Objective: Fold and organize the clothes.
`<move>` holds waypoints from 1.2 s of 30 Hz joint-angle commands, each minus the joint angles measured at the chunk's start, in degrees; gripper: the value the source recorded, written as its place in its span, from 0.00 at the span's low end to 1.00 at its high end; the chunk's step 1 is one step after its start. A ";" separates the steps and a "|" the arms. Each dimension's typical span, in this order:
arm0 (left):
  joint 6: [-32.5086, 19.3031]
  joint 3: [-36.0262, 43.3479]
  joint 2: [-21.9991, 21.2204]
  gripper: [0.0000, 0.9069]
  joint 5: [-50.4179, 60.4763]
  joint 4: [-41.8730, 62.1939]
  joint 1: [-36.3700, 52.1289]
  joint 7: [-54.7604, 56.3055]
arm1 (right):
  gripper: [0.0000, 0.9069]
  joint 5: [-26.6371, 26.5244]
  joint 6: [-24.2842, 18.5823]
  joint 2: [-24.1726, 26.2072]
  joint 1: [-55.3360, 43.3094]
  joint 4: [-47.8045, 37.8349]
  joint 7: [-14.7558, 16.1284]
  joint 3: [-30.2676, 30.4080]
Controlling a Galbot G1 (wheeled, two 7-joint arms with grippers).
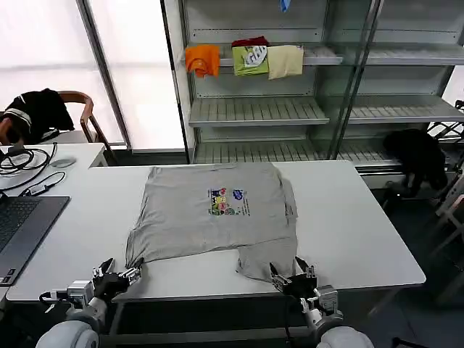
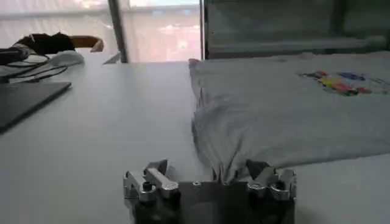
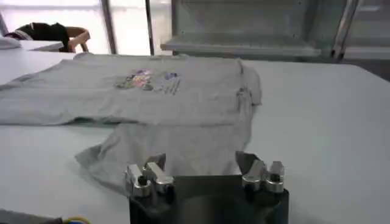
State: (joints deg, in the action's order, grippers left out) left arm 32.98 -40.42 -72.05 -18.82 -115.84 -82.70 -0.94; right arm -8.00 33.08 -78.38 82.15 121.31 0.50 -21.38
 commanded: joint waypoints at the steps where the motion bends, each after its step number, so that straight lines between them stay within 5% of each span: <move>1: 0.06 -0.03 0.04 0.02 0.15 0.55 -0.05 0.10 | 0.00 -0.19 0.14 -0.11 0.50 -0.77 0.50 0.08; 9: 0.06 0.12 -0.20 0.01 -0.01 0.05 -0.30 -0.72 | 0.00 -2.31 -0.07 -0.94 0.30 0.11 -0.21 0.08; 23: -3.96 0.23 0.53 0.00 -3.37 -0.14 0.58 -4.38 | 0.00 -3.37 -10.31 -3.34 -5.89 -0.76 -3.16 -0.10; 36: -3.55 0.44 0.18 0.00 -14.37 4.87 16.07 -1.39 | 0.00 -5.07 -6.84 -6.76 -27.40 -15.91 -4.78 0.46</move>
State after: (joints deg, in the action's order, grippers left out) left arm 30.16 -39.73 -71.93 -29.53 -112.51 -72.65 -2.31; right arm -12.31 26.38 -83.61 67.62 114.25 -3.71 -20.98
